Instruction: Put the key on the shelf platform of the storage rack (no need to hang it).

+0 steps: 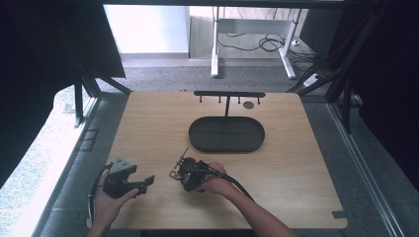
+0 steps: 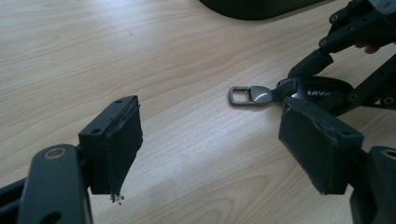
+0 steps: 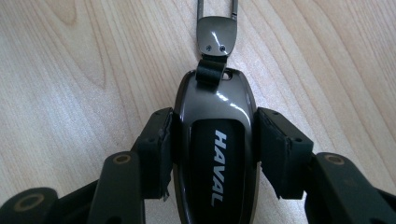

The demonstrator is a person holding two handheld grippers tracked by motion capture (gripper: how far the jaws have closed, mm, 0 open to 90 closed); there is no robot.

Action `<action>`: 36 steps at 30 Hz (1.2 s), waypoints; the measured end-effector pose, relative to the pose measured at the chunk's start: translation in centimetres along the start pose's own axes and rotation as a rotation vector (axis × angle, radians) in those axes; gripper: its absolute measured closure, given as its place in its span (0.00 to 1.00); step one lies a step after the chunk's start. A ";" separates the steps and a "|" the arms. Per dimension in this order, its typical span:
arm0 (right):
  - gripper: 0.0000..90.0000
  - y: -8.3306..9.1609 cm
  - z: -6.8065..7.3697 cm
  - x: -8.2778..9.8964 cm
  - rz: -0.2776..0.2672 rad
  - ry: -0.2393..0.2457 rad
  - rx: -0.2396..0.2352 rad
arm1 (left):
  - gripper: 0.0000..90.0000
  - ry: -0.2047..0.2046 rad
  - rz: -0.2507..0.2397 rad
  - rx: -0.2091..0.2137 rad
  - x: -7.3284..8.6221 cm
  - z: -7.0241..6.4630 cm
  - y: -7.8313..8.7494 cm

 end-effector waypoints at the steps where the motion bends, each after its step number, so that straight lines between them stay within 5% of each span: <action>1: 0.54 0.0 0.0 0.0 0.000 0.000 -0.002 | 0.24 -0.003 0.000 0.001 0.0 0.0 0.0; 10: 0.55 0.8 -0.1 0.0 -0.013 0.023 -0.004 | 0.24 -0.004 -0.002 -0.001 0.0 0.1 0.0; 36: 0.55 7.4 -1.3 -0.3 -0.163 -0.012 0.006 | 0.24 -0.003 0.000 -0.002 0.0 0.0 -0.1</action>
Point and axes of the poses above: each handheld gripper's, and its own axes: y roughly backward along the jaws, x roughly out of its underside, z roughly to its left, the point moved 9 cm from there along -y, roughly forward along the jaws, and after that the axes turned 1 degree about -z, right-handed, at the moved point
